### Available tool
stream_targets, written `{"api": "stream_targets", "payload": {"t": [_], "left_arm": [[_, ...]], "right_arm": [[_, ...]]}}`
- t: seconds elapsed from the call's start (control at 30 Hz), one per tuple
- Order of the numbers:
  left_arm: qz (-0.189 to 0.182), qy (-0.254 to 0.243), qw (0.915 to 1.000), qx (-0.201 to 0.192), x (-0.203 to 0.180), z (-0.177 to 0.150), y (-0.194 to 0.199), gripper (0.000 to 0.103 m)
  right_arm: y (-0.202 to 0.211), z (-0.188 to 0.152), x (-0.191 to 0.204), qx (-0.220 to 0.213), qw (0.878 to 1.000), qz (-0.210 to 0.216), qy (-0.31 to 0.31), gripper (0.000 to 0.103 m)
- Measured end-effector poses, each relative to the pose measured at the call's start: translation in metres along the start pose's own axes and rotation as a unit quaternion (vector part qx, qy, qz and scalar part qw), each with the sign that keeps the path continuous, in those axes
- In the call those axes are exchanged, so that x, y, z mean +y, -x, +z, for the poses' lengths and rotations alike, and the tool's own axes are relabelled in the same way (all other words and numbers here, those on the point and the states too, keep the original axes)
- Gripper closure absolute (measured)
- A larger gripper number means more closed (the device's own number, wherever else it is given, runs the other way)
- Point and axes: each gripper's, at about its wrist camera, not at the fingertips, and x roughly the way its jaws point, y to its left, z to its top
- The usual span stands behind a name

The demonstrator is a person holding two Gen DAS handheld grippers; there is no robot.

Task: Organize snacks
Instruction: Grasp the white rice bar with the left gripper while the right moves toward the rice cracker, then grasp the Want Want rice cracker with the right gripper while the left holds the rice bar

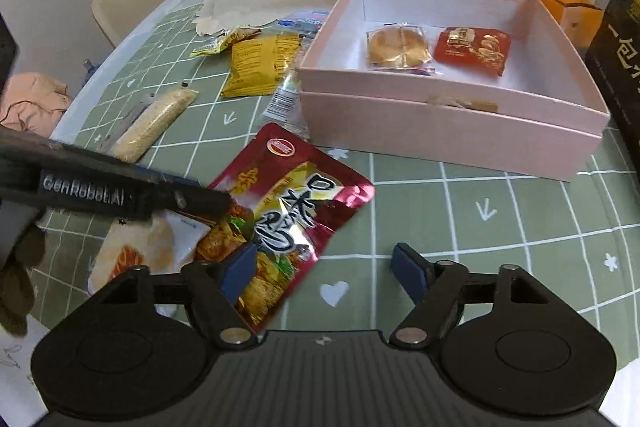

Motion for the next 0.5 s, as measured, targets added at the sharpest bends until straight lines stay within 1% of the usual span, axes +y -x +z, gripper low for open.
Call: {"api": "stream_targets", "payload": {"t": [0.03,0.07,0.1,0.17,0.23,0.27,0.3,0.37,0.4,0.43,0.5], "left_arm": [[0.039,0.003,0.9987,-0.034,0.005,0.004,0.008,0.067],[0.065,0.005,0.9962,-0.058,0.010,0.008,0.013,0.067],[0.084,-0.002,0.9938,-0.073,0.017,0.013,0.015,0.067],[0.121,-0.036,0.9904,-0.057,0.023,0.019,0.006,0.065],[0.165,-0.073,0.9832,-0.027,0.026,0.019,-0.010,0.064],[0.172,-0.086,0.9812,-0.015,0.027,0.018,-0.016,0.060],[0.174,-0.093,0.9803,-0.005,0.028,0.016,-0.022,0.060],[0.182,-0.106,0.9775,-0.007,0.029,0.014,-0.025,0.059],[0.181,-0.103,0.9781,-0.008,0.030,0.015,-0.025,0.059],[0.176,-0.094,0.9799,-0.008,0.032,0.016,-0.025,0.061],[0.153,-0.068,0.9860,0.002,0.037,0.022,-0.026,0.066]], "right_arm": [[-0.001,0.000,0.001,-0.001,1.000,-0.001,-0.002,0.021],[-0.001,-0.001,0.003,-0.001,1.000,-0.004,-0.002,0.020],[-0.001,-0.002,0.005,-0.002,1.000,-0.009,0.001,0.019],[-0.002,-0.003,0.009,0.000,1.000,-0.014,0.010,0.018],[-0.003,-0.003,0.013,0.003,1.000,-0.019,0.019,0.017],[-0.004,-0.003,0.014,0.004,1.000,-0.020,0.020,0.016],[-0.003,-0.003,0.014,0.005,1.000,-0.021,0.018,0.016],[-0.003,-0.003,0.012,0.004,1.000,-0.019,0.013,0.016],[-0.002,-0.003,0.011,0.004,1.000,-0.019,0.011,0.016],[-0.002,-0.003,0.011,0.004,1.000,-0.020,0.010,0.016],[-0.003,-0.001,0.013,0.010,1.000,-0.024,0.008,0.016]]}}
